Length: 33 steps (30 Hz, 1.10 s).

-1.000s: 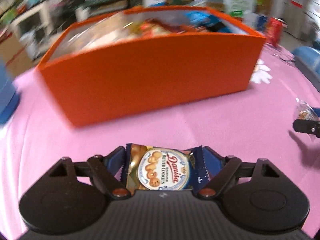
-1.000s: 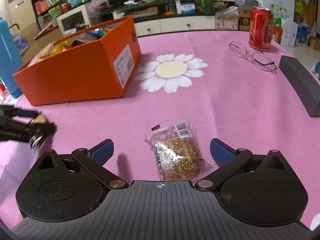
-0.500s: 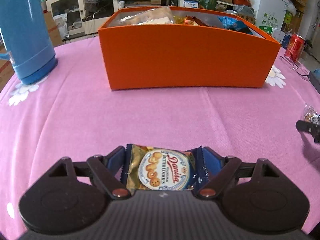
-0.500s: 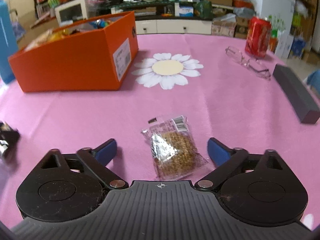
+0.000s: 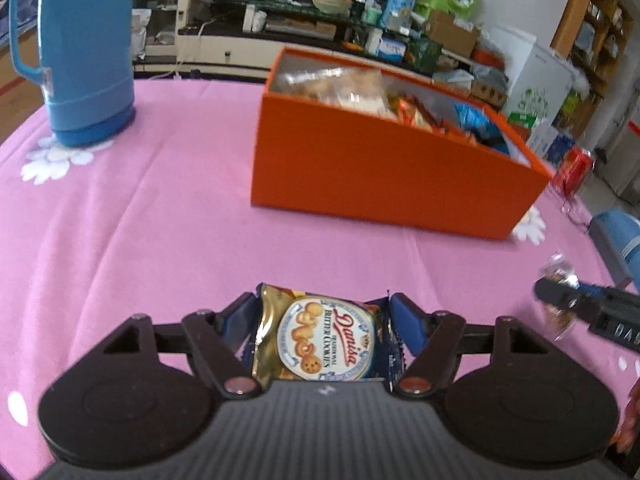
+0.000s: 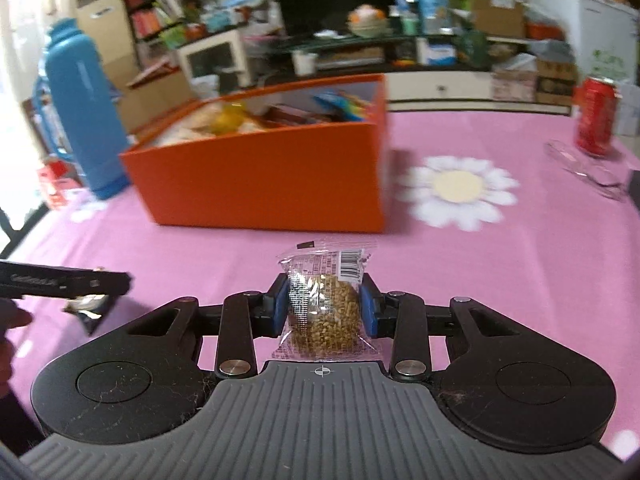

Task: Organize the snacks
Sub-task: 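Carry both packets over the orange box and open both tools to drop them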

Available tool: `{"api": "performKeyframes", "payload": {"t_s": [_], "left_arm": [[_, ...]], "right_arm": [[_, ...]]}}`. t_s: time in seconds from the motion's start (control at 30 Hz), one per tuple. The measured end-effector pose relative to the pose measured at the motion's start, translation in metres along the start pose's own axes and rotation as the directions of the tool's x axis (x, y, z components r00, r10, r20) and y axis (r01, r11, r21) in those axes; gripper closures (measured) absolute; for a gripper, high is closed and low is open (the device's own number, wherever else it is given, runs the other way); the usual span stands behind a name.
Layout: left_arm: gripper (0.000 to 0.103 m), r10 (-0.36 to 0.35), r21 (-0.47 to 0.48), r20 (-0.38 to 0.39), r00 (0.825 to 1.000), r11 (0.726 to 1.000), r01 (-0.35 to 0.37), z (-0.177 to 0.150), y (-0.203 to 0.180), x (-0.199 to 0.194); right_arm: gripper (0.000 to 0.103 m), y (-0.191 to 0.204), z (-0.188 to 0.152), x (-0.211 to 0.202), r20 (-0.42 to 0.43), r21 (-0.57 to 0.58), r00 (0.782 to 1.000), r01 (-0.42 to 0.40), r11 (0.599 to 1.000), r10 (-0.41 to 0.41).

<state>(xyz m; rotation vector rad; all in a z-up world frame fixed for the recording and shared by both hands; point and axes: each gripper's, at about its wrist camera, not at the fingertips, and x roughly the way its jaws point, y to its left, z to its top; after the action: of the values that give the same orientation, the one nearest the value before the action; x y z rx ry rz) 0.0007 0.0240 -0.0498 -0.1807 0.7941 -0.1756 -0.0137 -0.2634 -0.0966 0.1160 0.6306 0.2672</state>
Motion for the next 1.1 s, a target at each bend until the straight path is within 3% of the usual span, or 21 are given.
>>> {"api": "performKeyframes", "payload": {"t_s": [0.23, 0.37, 0.53, 0.7, 0.87, 0.97, 1.03, 1.07, 1.1], "left_arm": [[0.031, -0.046, -0.015, 0.093, 0.995, 0.999, 0.047, 0.057, -0.005, -0.009], [0.031, -0.042, 0.009, 0.164, 0.986, 0.999, 0.041, 0.108, -0.020, 0.002], [0.031, -0.065, 0.049, 0.193, 0.979, 0.997, 0.057, 0.157, -0.050, 0.041], [0.030, -0.059, 0.065, 0.167, 0.984, 0.997, 0.049, 0.189, -0.072, 0.100], [0.025, 0.009, 0.104, 0.113, 0.994, 0.994, -0.021, 0.178, -0.077, 0.139], [0.013, 0.024, 0.144, 0.148, 0.989, 0.988, -0.046, 0.172, -0.081, 0.132], [0.008, -0.001, 0.138, 0.174, 0.985, 0.990, -0.024, 0.172, -0.078, 0.118], [0.007, -0.010, 0.135, 0.191, 0.981, 0.991, -0.016, 0.172, -0.077, 0.109], [0.004, -0.012, 0.134, 0.209, 0.978, 0.991, -0.016, 0.173, -0.076, 0.099]], "right_arm": [[0.091, 0.026, 0.040, 0.002, 0.058, -0.024, 0.993, -0.099, 0.995, 0.100], [0.091, 0.034, 0.094, 0.015, 0.153, -0.088, 0.985, -0.071, 0.994, 0.084], [0.091, 0.030, 0.144, 0.067, 0.215, -0.096, 0.975, -0.040, 0.995, 0.060], [0.090, 0.006, 0.151, 0.117, 0.161, -0.027, 0.987, -0.020, 0.999, 0.024], [0.087, -0.009, 0.143, 0.137, 0.138, 0.000, 0.989, -0.043, 0.999, 0.043], [0.079, -0.009, 0.143, 0.137, 0.132, -0.015, 0.990, -0.051, 0.999, 0.053], [0.064, -0.010, 0.144, 0.136, 0.133, -0.003, 0.989, -0.071, 0.997, 0.071], [0.048, -0.010, 0.144, 0.134, 0.134, 0.003, 0.988, -0.077, 0.997, 0.076], [0.039, -0.010, 0.145, 0.131, 0.137, 0.008, 0.988, -0.076, 0.997, 0.074]]}}
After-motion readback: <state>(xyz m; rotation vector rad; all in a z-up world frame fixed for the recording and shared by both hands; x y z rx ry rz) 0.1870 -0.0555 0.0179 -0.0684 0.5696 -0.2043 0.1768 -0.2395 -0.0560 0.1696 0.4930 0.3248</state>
